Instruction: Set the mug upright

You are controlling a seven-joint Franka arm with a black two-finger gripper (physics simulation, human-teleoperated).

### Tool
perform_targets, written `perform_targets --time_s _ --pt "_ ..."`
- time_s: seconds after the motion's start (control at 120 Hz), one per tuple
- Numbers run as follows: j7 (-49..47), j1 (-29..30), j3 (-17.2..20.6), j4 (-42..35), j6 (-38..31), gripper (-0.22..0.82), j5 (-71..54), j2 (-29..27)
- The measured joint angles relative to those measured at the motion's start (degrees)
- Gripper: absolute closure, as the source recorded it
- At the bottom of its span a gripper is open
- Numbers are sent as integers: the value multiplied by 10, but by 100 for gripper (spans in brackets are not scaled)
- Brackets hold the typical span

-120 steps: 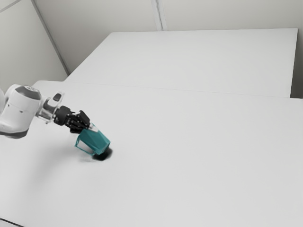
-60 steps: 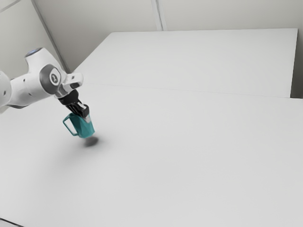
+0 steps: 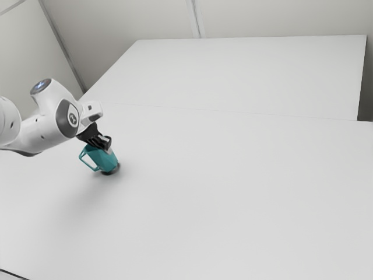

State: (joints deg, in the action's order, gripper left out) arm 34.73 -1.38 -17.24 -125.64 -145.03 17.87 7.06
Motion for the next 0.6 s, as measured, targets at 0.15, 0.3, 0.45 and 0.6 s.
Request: perform_targets --time_s 0.15,0.3,0.45,0.6 --pt "-4 -2 0 -3 -10 46 2 0" --pt "-8 -7 -4 -3 -13 23 2 -9" --pt "-28 -22 -5 107 64 11 -99 -45" --pt "-74 -33 17 260 255 6 -178 -53"
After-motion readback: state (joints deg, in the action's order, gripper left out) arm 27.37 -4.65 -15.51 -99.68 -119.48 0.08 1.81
